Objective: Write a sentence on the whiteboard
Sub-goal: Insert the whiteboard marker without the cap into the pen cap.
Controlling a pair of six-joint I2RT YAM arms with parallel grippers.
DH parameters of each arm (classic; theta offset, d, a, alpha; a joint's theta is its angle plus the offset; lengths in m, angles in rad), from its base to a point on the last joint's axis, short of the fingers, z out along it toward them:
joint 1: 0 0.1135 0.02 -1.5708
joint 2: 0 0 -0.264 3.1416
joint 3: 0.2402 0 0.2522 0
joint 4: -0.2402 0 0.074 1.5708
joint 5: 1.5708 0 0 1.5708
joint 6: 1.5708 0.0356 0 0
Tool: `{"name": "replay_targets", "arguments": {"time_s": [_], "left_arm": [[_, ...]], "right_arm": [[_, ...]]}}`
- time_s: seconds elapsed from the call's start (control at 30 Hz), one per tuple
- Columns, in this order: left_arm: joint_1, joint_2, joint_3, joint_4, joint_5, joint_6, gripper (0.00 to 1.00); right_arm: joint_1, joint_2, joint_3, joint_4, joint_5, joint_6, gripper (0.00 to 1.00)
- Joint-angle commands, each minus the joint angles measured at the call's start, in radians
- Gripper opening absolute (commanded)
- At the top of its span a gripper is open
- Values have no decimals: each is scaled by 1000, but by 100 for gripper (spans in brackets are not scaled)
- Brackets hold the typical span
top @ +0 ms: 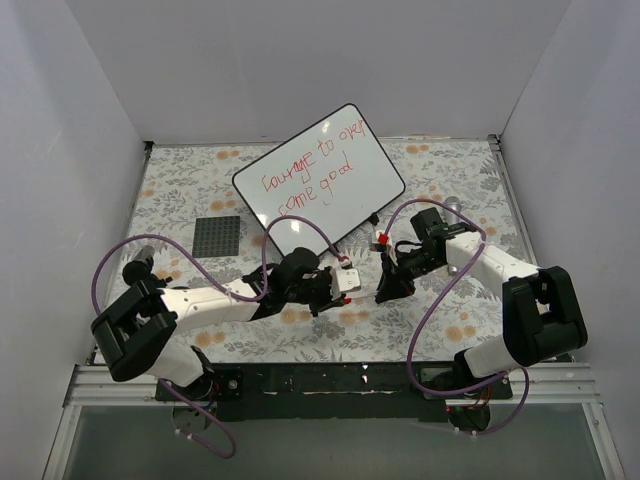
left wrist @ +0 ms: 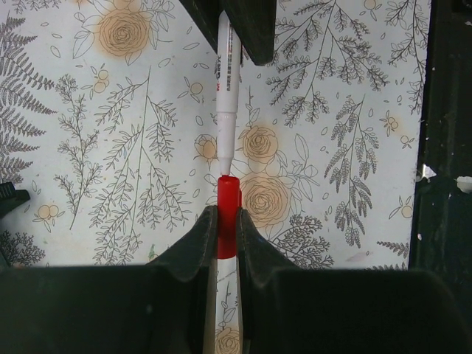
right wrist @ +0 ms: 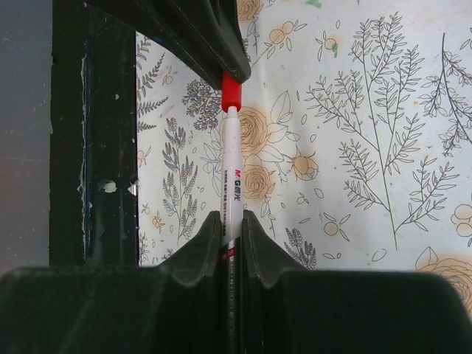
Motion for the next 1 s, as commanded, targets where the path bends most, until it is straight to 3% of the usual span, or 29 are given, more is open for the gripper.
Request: {"name": "replay_targets", "arguments": {"time_s": [0.0, 0.7, 0.97], "left_arm": [[1, 13, 46, 18, 20, 0, 0], [-16, 80, 134, 75, 132, 28, 0], [-38, 178, 277, 73, 180, 63, 0]], "right_arm": [[1, 1, 25, 4, -35, -5, 1], [16, 27, 28, -4, -50, -13, 1], [30, 45, 35, -19, -61, -31, 1]]}}
